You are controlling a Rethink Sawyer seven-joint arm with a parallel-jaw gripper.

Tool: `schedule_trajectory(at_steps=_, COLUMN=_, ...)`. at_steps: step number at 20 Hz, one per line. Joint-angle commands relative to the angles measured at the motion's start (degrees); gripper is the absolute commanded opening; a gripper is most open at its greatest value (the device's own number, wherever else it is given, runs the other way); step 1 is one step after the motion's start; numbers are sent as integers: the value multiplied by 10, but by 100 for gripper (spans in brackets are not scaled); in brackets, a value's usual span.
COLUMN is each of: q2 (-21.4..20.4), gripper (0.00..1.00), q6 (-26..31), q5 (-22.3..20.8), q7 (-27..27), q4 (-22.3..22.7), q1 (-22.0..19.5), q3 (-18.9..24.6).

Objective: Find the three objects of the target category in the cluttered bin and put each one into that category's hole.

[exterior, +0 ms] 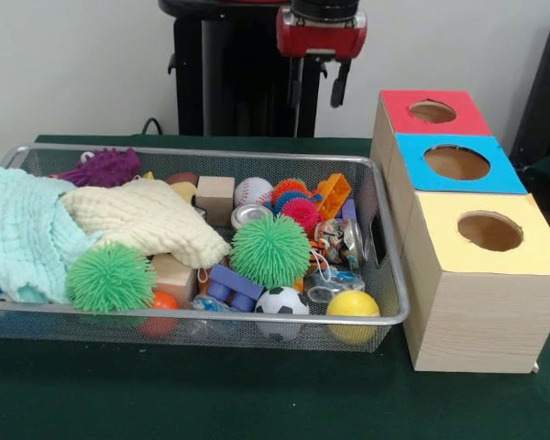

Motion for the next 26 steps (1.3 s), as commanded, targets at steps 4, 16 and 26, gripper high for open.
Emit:
schedule_trajectory(at_steps=4, q2=93, gripper=100, q6=-28, q5=-63, q7=-16, q4=-116, q1=-25, q3=71)
schedule_trajectory(at_steps=16, q2=140, gripper=100, q6=-28, q5=-73, q7=0, q4=-190, q1=-31, q3=95)
schedule_trajectory(at_steps=26, q2=165, gripper=100, q6=-48, q5=-88, q7=1, q4=-240, q1=-24, q3=91)
